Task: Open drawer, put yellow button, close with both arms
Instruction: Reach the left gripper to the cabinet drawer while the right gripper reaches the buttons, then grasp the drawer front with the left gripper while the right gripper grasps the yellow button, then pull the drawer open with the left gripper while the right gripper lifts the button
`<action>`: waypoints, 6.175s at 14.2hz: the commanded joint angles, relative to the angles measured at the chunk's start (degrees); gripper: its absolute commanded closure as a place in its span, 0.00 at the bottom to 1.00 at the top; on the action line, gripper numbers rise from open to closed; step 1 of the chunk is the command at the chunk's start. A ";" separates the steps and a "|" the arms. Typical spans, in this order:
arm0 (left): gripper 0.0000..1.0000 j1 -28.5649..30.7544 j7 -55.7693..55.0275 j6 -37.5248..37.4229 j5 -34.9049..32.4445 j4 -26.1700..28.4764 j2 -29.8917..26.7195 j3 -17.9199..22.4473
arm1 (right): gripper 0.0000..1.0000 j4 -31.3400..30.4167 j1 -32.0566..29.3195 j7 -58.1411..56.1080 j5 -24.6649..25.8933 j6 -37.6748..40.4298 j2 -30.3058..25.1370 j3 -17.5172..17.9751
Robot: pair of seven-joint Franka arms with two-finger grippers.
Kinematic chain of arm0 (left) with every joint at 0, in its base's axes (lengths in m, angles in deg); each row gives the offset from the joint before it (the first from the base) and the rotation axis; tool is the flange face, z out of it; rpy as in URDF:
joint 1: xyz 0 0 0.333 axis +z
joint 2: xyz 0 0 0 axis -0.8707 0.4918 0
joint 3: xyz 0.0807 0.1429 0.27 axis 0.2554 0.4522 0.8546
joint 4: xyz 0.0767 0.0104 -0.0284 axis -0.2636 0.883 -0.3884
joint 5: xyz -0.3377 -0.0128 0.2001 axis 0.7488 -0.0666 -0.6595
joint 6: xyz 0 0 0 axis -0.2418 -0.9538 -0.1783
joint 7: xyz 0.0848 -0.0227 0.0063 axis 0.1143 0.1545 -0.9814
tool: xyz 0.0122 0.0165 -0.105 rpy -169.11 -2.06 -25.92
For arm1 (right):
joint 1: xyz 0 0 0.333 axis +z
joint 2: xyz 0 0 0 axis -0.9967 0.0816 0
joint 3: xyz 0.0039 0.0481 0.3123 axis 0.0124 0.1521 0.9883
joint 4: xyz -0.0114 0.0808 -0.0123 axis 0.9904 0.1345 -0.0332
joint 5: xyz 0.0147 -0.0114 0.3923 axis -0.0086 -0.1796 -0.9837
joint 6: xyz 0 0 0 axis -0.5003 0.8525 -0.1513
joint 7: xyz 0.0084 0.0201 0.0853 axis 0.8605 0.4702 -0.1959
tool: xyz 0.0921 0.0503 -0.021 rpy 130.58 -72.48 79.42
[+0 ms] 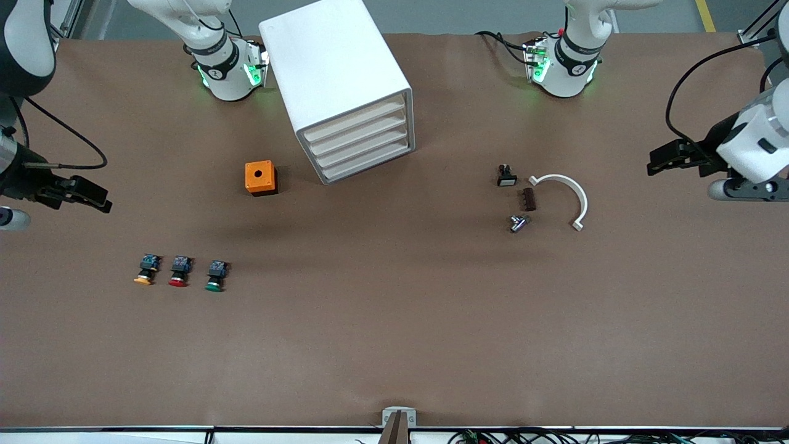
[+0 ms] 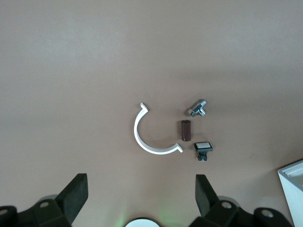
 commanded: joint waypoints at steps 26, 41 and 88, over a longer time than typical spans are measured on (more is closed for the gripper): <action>0.00 -8.73 -120.96 -5.12 42.19 -9.32 38.01 -21.14 | 0.00 -7.38 -10.52 -12.31 -1.11 -29.67 23.03 0.84; 0.37 -17.17 -131.35 -5.39 49.94 -8.97 43.72 -21.76 | 0.00 -21.37 -12.10 -12.31 -1.20 -47.98 24.53 0.84; 0.54 -11.28 -129.94 1.82 53.90 -9.50 45.39 -17.10 | 1.00 -3.79 12.41 32.65 -4.08 6.07 2.56 1.54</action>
